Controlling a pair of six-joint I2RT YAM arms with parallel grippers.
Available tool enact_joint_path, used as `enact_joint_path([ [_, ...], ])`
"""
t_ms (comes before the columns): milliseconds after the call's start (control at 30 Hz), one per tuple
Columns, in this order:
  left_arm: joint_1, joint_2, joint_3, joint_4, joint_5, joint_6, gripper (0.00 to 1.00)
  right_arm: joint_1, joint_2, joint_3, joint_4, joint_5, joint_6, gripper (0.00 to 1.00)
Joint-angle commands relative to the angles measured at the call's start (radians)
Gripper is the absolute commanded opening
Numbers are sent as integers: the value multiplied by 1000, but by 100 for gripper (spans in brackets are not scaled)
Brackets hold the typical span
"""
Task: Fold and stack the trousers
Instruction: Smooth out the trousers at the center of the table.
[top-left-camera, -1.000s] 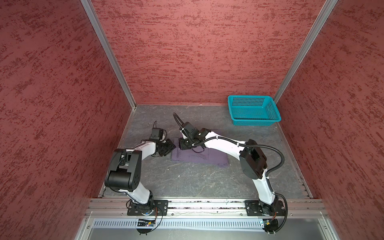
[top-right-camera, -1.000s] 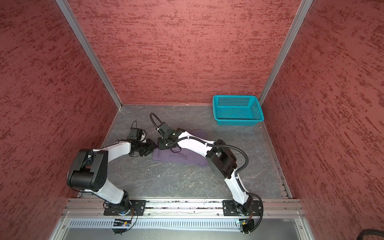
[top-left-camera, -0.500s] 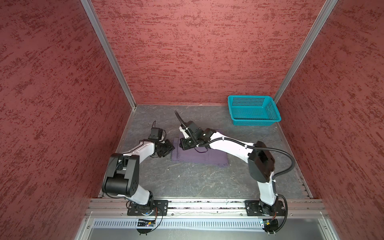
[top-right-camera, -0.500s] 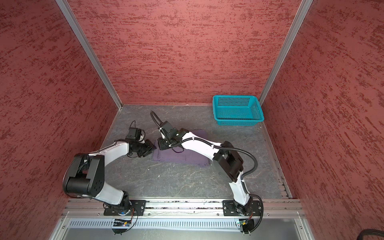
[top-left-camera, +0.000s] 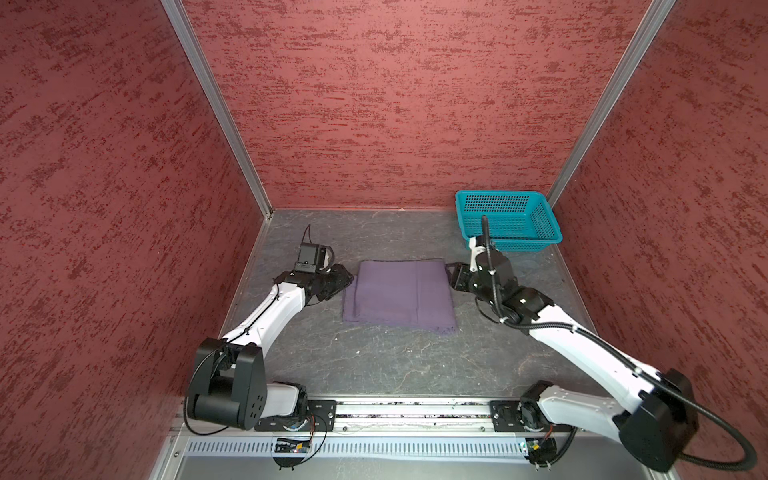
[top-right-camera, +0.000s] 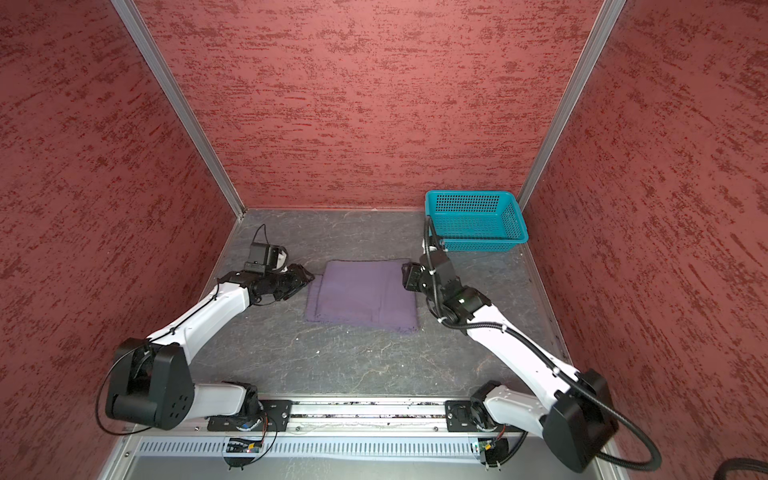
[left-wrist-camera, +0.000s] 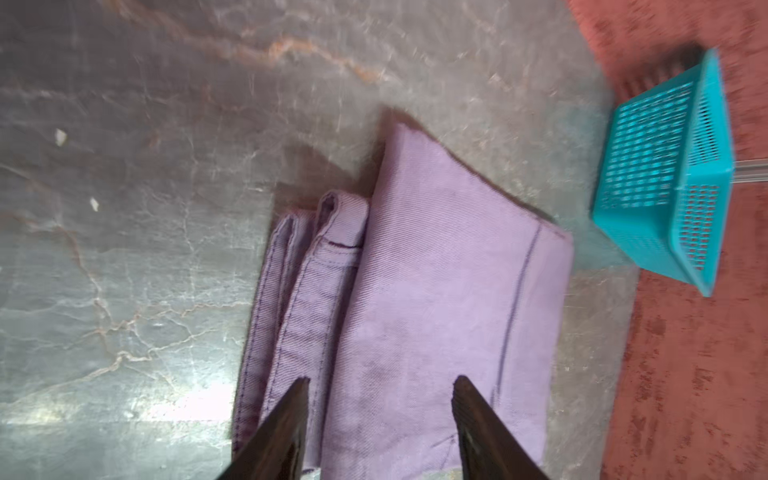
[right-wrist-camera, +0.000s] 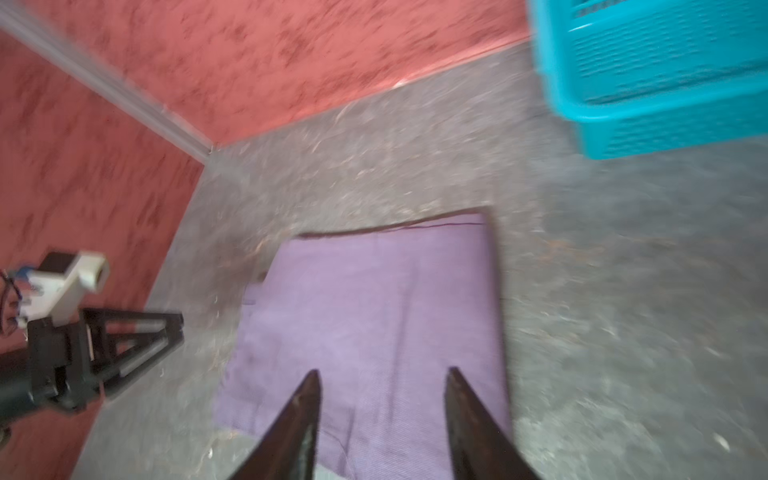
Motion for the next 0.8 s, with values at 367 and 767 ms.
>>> enact_joint_path([
  [367, -80, 235, 94, 48, -75, 3, 59, -50, -246, -124, -109, 333, 84, 94],
  [767, -116, 360, 174, 56, -61, 4, 32, -71, -204, -126, -88, 314, 99, 99],
])
